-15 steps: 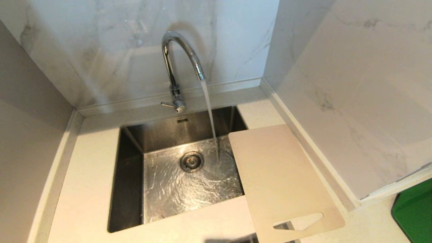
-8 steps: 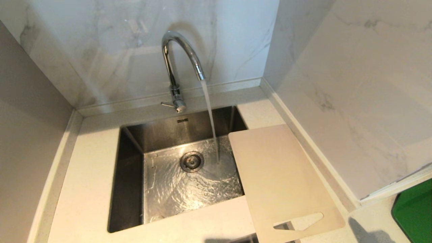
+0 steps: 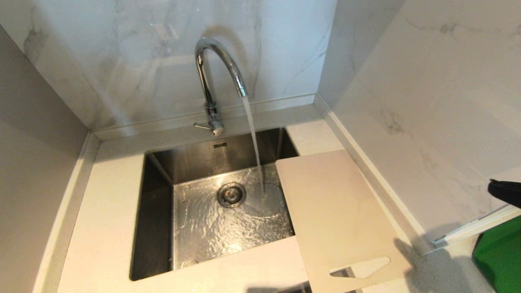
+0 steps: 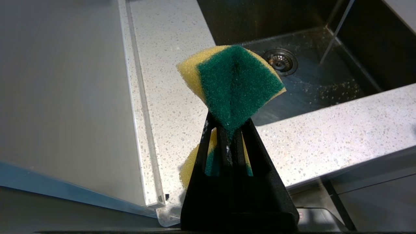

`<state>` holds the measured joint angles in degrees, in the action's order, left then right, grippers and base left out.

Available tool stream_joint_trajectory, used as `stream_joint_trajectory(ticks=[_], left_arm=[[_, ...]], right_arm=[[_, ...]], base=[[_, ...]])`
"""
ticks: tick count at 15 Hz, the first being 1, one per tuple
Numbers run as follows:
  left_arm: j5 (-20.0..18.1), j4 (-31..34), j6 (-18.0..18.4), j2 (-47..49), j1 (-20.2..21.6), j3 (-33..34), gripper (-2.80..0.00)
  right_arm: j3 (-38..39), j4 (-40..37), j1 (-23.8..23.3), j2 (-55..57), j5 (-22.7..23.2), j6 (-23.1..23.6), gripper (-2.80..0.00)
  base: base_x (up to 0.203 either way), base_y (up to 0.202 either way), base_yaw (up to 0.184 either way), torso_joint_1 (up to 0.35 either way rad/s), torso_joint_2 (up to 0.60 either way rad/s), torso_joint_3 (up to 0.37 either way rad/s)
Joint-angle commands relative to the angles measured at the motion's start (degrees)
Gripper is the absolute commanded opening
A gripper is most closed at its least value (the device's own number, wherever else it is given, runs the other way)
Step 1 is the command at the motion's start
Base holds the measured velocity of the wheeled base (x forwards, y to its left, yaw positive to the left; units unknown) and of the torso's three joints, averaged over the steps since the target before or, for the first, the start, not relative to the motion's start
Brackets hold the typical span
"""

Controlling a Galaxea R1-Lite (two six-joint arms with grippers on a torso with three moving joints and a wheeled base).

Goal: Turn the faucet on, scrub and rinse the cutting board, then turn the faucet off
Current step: Pick up the cutting board

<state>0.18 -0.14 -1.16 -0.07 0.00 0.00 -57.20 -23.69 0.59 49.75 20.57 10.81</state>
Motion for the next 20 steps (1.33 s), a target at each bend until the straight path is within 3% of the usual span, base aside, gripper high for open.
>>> stream_joint_trajectory(ticks=[1, 3, 6, 10, 13, 20], left_arm=[[0.0, 0.0, 0.0, 0.0, 0.0, 0.1, -2.8], [0.0, 0.0, 0.0, 0.0, 0.0, 0.2, -2.8], [0.0, 0.0, 0.0, 0.0, 0.0, 0.2, -2.8], [0.0, 0.0, 0.0, 0.0, 0.0, 0.1, -2.8], [0.0, 0.0, 0.0, 0.0, 0.0, 0.1, -2.8], [0.0, 0.0, 0.0, 0.0, 0.0, 0.2, -2.8]], right_arm=[[-1.2, -0.4, 0.3, 6.6, 0.2, 4.4, -2.8], [-1.3, -0.5, 0.6, 9.5, 0.3, 8.7, -2.8], [-1.4, -1.9, 5.6, 12.6, -0.8, 12.1, -2.8], [-3.2, -8.2, 8.0, 16.9, -4.8, 19.2, -2.8], [-2.9, -10.4, 8.5, 20.0, -10.9, 26.2, -2.8], [-3.6, -10.4, 18.6, 28.8, -20.0, 28.2, -2.8]], base=[[0.0, 0.0, 0.0, 0.0, 0.0, 0.0], [0.0, 0.0, 0.0, 0.0, 0.0, 0.0], [0.0, 0.0, 0.0, 0.0, 0.0, 0.0], [0.0, 0.0, 0.0, 0.0, 0.0, 0.0], [0.0, 0.0, 0.0, 0.0, 0.0, 0.0], [0.0, 0.0, 0.0, 0.0, 0.0, 0.0]])
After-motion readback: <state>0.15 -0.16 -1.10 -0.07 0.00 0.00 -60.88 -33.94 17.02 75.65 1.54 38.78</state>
